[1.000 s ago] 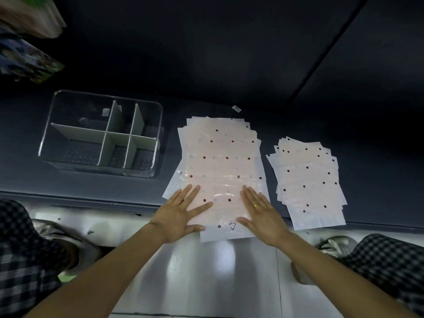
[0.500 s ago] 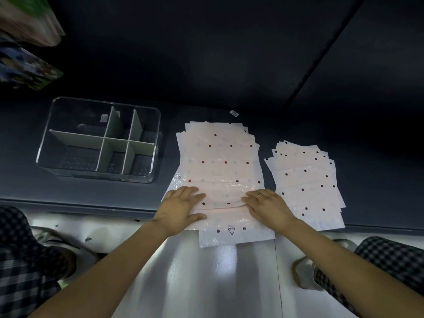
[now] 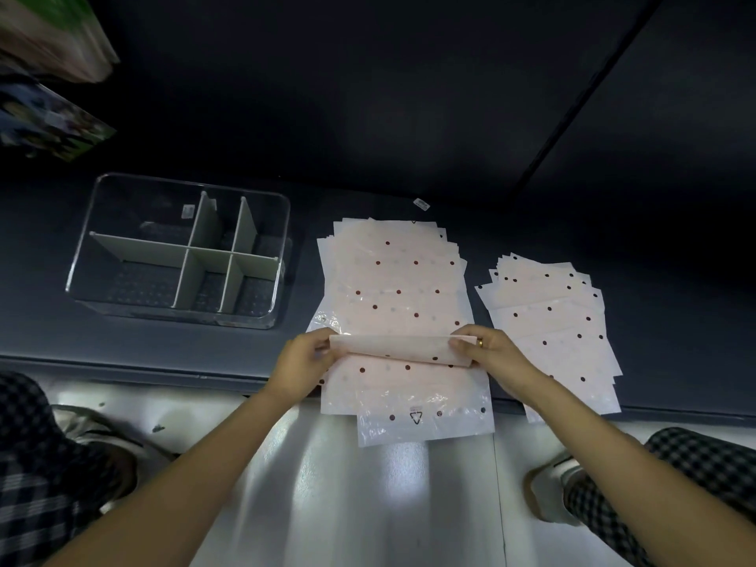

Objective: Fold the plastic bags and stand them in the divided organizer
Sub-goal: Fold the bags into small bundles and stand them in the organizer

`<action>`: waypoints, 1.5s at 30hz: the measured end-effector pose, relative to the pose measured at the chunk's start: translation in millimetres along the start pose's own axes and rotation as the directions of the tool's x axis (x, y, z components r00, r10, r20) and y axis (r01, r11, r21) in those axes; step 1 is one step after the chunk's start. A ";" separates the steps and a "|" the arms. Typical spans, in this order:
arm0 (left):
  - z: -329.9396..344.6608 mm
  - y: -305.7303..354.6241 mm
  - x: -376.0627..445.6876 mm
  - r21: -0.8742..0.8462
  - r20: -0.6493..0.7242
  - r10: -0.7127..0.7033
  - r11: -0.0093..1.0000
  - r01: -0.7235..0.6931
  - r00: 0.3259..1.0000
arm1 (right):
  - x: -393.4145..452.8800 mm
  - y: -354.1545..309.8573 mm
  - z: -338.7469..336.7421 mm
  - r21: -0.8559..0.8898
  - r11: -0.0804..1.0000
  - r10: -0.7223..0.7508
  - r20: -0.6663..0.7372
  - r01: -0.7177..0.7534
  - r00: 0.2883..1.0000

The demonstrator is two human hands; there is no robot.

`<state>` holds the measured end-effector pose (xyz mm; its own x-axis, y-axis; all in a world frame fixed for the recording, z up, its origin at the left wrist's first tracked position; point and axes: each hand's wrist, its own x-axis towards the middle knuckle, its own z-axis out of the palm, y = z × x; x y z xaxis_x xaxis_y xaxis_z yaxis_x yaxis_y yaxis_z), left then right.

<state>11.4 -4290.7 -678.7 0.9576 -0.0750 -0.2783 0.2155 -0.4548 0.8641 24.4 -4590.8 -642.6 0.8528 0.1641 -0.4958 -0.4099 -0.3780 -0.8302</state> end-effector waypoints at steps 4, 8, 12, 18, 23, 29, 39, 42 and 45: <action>0.2 5.6 5.5 -0.097 -0.016 -0.080 0.992 0.078 0.997 | 11.8 11.8 12.6 0.127 0.987 0.115 -0.173 -0.093 0.978; 7.3 15.1 14.0 -0.021 -0.145 -0.090 0.996 0.088 0.985 | 24.5 10.8 20.8 0.088 0.986 0.165 -0.339 -0.144 0.926; 23.3 22.8 8.9 0.348 -0.278 0.254 0.926 -0.150 0.926 | 29.8 1.5 24.9 -0.041 0.983 0.145 -0.404 -0.177 0.903; 58.3 14.9 3.5 0.700 0.327 0.330 0.545 -0.461 0.886 | 31.4 2.6 26.8 -0.110 0.967 0.157 -0.447 -0.228 0.881; 56.6 2.2 5.8 0.808 0.386 0.179 0.408 -0.426 0.905 | 33.0 2.6 26.4 -0.095 0.961 0.189 -0.454 -0.258 0.871; 52.9 5.0 11.7 0.825 0.416 0.120 0.368 -0.429 0.902 | 25.8 -13.4 52.9 -0.340 0.907 -0.067 -0.697 -0.246 0.714; 46.0 0.3 13.7 0.829 0.424 0.124 0.345 -0.439 0.897 | 29.1 28.3 101.1 -0.857 0.514 -0.231 -0.123 0.014 0.965; 45.4 0.4 14.2 0.825 0.428 0.097 0.364 -0.432 0.899 | 19.1 41.5 82.5 -0.840 0.532 -0.158 -0.221 -0.106 0.962; 44.7 0.3 16.2 0.812 0.430 0.090 0.398 -0.428 0.899 | 11.5 45.3 65.1 -0.836 0.530 -0.109 -0.234 -0.142 0.966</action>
<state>18.4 -4331.7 -701.7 0.7975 -0.4896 -0.3527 -0.4794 -0.8690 0.1223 -5.5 -4546.7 -702.5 0.9445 -0.0135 -0.3284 -0.0685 -0.9853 -0.1566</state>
